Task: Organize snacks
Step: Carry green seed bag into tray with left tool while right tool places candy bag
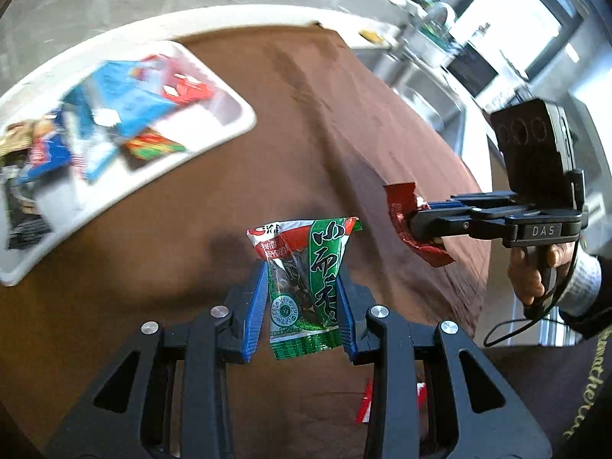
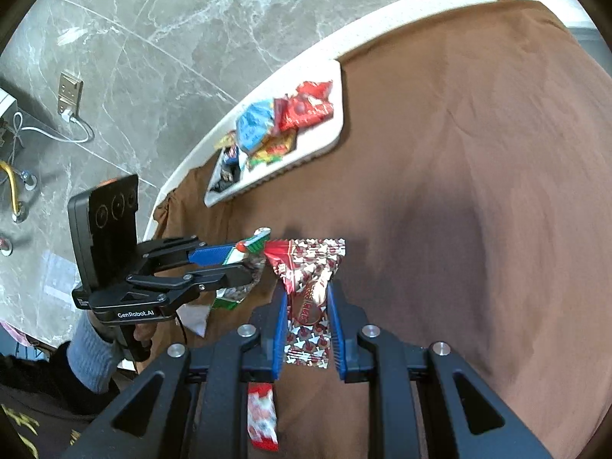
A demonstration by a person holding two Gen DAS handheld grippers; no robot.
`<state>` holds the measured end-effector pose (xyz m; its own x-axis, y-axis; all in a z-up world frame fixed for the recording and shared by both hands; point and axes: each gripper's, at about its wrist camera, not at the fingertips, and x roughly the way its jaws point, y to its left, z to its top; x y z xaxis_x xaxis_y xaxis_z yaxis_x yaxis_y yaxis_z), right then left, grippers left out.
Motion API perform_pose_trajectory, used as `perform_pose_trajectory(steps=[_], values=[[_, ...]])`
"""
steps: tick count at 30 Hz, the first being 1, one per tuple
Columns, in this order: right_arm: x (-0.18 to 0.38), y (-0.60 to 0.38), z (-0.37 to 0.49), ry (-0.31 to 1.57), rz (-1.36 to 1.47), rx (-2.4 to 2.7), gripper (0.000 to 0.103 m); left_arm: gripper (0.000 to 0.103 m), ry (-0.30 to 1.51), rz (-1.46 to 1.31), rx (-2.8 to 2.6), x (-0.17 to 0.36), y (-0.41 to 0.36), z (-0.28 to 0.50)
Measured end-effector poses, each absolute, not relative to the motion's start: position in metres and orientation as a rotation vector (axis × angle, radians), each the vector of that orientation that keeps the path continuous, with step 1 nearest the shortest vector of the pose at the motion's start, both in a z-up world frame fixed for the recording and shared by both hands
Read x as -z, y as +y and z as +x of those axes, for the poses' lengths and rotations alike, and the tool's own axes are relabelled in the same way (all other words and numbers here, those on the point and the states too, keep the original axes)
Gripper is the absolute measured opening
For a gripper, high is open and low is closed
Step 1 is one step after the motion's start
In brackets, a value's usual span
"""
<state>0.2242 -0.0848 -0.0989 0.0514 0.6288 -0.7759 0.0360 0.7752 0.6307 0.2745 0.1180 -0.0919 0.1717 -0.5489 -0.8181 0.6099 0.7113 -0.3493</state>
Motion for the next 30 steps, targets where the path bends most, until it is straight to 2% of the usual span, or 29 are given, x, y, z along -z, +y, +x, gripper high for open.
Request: perform_pose_trajectory(steps=[12,23,26,28,29,30], values=[[0.113,-0.042,0.312,1.397,0.525,-0.547,0.022,0.031,1.065,-0.092,0.589,0.060,0.197,0.346],[0.156,-0.014,0.375,1.402,0.455,-0.495,0.022,0.031,1.049,-0.174,0.428,0.069,0.235,0.407],[0.168,-0.006,0.382,1.425,0.390,-0.468,0.026,0.032,1.058,-0.159,0.388,0.076,0.237,0.416],[0.170,-0.002,0.383,1.421,0.351,-0.468,0.026,0.037,1.068,-0.144,0.360,0.081,0.234,0.419],[0.170,-0.002,0.383,1.418,0.341,-0.465,0.028,0.040,1.066,-0.130,0.347,0.083,0.232,0.420],[0.169,-0.002,0.382,1.408,0.328,-0.461,0.036,0.042,1.065,-0.118,0.339,0.084,0.232,0.420]])
